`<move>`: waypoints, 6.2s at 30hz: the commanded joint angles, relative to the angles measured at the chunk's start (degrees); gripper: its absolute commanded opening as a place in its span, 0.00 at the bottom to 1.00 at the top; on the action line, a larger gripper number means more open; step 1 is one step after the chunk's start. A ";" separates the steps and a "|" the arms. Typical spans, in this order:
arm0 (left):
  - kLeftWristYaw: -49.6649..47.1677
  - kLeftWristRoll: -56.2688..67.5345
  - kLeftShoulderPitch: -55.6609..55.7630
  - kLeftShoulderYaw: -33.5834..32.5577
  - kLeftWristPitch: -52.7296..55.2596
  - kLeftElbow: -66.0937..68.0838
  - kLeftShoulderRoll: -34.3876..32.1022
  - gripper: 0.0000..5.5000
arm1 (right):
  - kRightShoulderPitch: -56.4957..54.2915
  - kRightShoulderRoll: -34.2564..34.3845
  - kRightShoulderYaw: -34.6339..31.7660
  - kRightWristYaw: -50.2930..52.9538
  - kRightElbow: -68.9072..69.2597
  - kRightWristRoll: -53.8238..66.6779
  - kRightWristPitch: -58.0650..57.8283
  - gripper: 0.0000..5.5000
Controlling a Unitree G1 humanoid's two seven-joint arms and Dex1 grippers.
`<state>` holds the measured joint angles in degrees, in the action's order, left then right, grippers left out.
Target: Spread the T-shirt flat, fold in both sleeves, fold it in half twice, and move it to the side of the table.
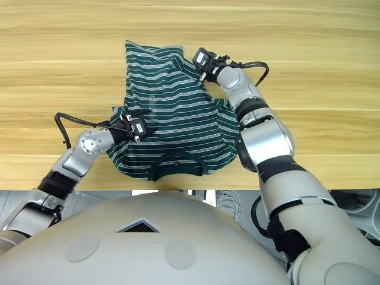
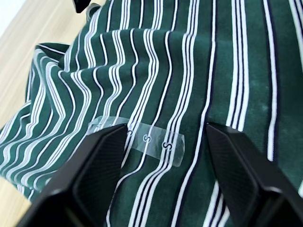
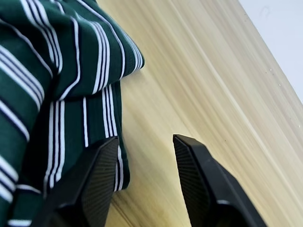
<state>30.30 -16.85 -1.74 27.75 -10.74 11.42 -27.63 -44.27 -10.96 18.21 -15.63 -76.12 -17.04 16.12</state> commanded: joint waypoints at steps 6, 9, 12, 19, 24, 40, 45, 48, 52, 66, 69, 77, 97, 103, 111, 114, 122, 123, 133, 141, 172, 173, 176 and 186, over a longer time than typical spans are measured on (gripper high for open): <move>1.90 1.21 -7.92 -3.18 1.03 2.13 -5.84 0.54 | -2.21 -1.01 -5.13 -0.60 -0.35 1.28 1.41 0.39; 2.27 1.12 -7.63 -3.45 1.25 1.19 -6.09 0.54 | -1.39 -0.32 -4.78 -3.26 -0.29 0.43 2.18 0.39; 2.66 1.11 -7.86 -3.61 1.25 0.56 -6.38 0.54 | -0.90 -0.17 -4.20 -4.58 -0.43 -0.39 2.13 0.39; 4.45 1.75 -8.80 -3.21 1.83 -2.21 -6.52 0.54 | -0.28 1.03 -4.88 -7.52 -0.51 -0.39 1.99 0.39; 5.61 2.02 -10.50 -3.37 2.62 -5.03 -7.32 0.54 | 1.03 2.34 -4.05 -9.26 -1.00 -1.55 0.50 0.39; 7.84 1.17 -9.90 -2.83 2.56 -6.43 -7.92 0.54 | 3.19 2.94 -1.58 -3.20 -2.43 -5.51 -7.74 0.39; 7.75 1.25 -10.15 -2.56 2.47 -6.26 -7.85 0.54 | 2.56 0.73 -1.80 0.61 -2.86 -5.80 -11.49 0.39; 7.86 1.52 -10.64 -2.54 2.62 -6.50 -8.00 0.54 | 2.50 -1.14 -1.89 2.41 -3.11 -6.57 -13.17 0.39; 7.95 1.54 -10.83 -2.43 2.63 -6.52 -7.99 0.54 | 2.22 -3.58 -2.95 4.73 -3.26 -6.84 -14.38 0.39; 7.92 1.77 -10.46 -2.05 2.39 -6.44 -6.98 0.54 | -2.45 -3.14 -8.37 7.88 -2.25 -3.86 -5.45 0.39; 7.10 3.36 -9.25 -3.00 2.59 -6.76 -5.23 0.54 | -3.21 -2.42 -10.24 5.69 -1.55 -2.26 0.00 0.39; 5.16 20.08 0.09 -12.95 8.70 -10.89 6.17 0.54 | 4.23 -4.52 -7.81 -9.01 3.01 -2.18 16.96 0.39; 8.47 11.25 37.28 -9.62 -1.50 43.23 16.25 0.54 | 36.74 -18.24 -5.43 -59.69 42.17 27.88 19.17 0.39; 4.64 5.64 42.41 -8.82 -7.46 59.20 18.94 0.54 | 40.27 -18.92 -1.94 -61.71 46.55 26.20 14.14 0.39; 4.42 7.34 43.00 -15.20 -5.42 64.38 16.97 0.54 | 35.50 -17.59 0.51 -56.92 31.71 17.91 11.07 0.39; 3.98 6.98 42.96 -16.58 -4.87 64.84 16.15 0.54 | 32.63 -17.19 0.32 -54.99 22.43 15.94 11.70 0.39; 2.53 6.37 42.34 -19.43 -3.91 65.42 13.48 0.54 | 30.66 -16.95 -0.68 -56.26 14.46 16.17 15.79 0.39; 2.24 6.30 42.37 -19.69 -3.73 65.46 13.21 0.54 | 30.76 -16.95 -0.80 -56.57 14.42 16.27 16.12 0.39; -0.57 4.61 42.48 -20.31 -3.50 65.74 11.73 0.54 | 34.13 -18.52 -2.75 -59.54 16.83 18.12 18.25 0.39; 2.58 10.12 46.24 -26.41 -6.89 64.12 15.94 0.54 | 34.68 -17.64 -2.70 -59.55 19.02 18.50 18.08 0.39; -17.10 -5.34 40.19 -16.82 -1.65 67.73 17.46 0.54 | 36.49 -16.72 -0.65 -59.98 25.00 18.83 16.63 0.39; -17.12 -5.20 40.11 -17.00 -1.75 67.70 17.02 0.54 | 36.56 -16.87 -0.70 -59.90 25.02 18.82 16.64 0.39; -16.90 -4.57 40.01 -17.79 -2.05 67.60 15.60 0.54 | 36.84 -17.03 -0.84 -59.56 24.87 18.83 16.72 0.39; -9.27 3.95 42.89 -26.49 -7.26 66.32 16.90 0.54 | 36.16 -15.65 -2.25 -59.72 24.12 20.71 17.44 0.39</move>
<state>19.20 -15.12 39.85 3.22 -16.85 78.13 -10.87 -8.86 -27.14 15.77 -75.46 -50.76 4.63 34.76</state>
